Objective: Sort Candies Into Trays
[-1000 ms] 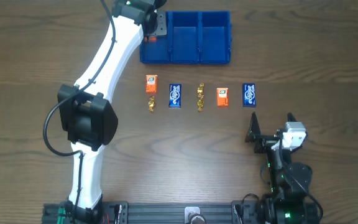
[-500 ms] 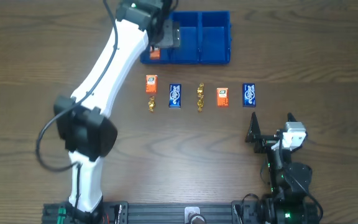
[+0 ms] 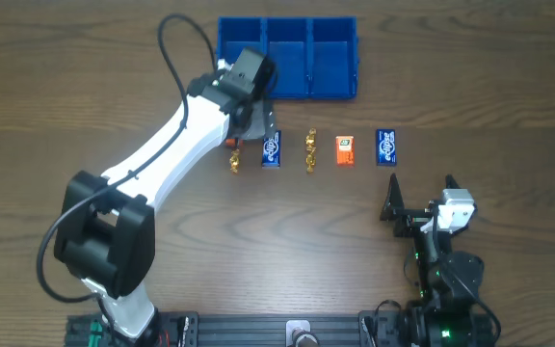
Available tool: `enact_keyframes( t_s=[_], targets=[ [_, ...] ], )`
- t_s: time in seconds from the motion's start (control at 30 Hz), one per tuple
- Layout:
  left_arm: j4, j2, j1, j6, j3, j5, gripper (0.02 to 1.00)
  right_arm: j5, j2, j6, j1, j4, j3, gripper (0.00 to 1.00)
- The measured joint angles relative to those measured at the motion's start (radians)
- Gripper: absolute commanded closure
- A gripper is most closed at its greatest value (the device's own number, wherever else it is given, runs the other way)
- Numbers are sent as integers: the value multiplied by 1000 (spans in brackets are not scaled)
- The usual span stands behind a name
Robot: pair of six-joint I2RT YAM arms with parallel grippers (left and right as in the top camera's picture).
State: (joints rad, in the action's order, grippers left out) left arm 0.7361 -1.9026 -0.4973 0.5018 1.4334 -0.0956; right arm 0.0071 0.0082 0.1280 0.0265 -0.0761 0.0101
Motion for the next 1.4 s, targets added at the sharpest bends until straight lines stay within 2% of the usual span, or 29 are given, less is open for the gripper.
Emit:
enact_keyframes(
  t_s=[0.13, 0.37, 0.83, 1.1, 1.4],
  targets=[
    [-79, -2, 43, -5, -91, 24, 86, 0, 0, 0, 0, 0, 0, 1],
    [-169, -46, 50, -48, -98, 39, 97, 0, 0, 0, 0, 0, 0, 1],
    [-205, -110, 51, -113, -98, 45, 143, 0, 0, 0, 0, 0, 0, 1],
    [-232, -124, 55, -144, -98, 45, 213, 0, 0, 0, 0, 0, 0, 1],
    [-237, -129, 56, -162, -98, 50, 470, 0, 0, 0, 0, 0, 0, 1]
  ],
)
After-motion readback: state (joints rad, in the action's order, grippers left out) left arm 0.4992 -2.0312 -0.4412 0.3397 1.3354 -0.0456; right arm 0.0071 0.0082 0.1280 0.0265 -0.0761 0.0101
